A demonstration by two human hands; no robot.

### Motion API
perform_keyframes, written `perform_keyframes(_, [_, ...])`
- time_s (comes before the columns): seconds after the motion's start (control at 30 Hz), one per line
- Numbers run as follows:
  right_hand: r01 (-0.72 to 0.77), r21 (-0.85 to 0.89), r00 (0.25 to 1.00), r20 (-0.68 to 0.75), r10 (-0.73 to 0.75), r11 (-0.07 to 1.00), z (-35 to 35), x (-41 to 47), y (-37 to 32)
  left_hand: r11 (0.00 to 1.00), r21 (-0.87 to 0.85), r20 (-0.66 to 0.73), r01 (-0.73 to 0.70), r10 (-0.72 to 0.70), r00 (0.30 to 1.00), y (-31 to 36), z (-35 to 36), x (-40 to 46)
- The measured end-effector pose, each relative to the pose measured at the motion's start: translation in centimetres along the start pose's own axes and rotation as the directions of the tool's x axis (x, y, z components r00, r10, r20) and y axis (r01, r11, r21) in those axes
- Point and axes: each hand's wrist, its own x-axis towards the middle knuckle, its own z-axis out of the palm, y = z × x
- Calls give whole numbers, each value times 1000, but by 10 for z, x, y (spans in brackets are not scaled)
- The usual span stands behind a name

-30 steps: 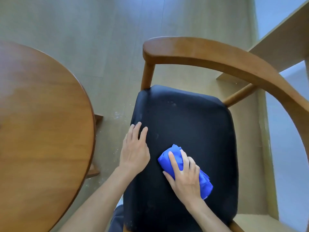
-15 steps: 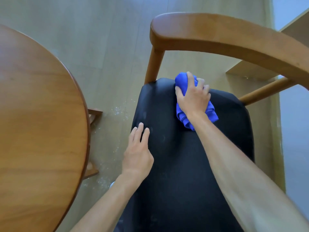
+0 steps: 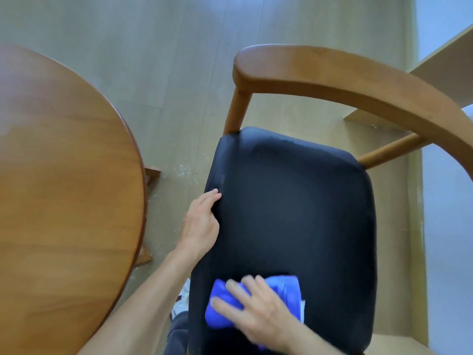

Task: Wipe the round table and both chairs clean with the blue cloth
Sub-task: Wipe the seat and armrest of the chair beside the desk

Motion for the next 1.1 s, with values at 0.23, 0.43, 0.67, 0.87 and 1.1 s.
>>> perform_keyframes(0.23, [-553, -184, 822, -283, 495, 813, -18, 182, 160, 993, -121, -30, 2, -6, 1000, -3, -2, 0])
perform_keyframes(0.43, [-475, -89, 875, -149, 460, 875, -7, 141, 87, 801, -569, 35, 186, -203, 979, -14, -14, 10])
perform_keyframes(0.67, [-350, 255, 936, 52, 348, 901, -32, 29, 21, 924, 219, -53, -313, 331, 942, 13, 4, -36])
perform_keyframes(0.87, [-717, -20, 697, -31, 716, 697, -41, -40, 134, 328, 488, 527, -809, 628, 572, -15, 43, -105])
perform_keyframes(1.1, [-714, -100, 700, -88, 709, 693, -7, -52, 136, 158, 534, 430, -831, 796, 427, -24, 50, -59])
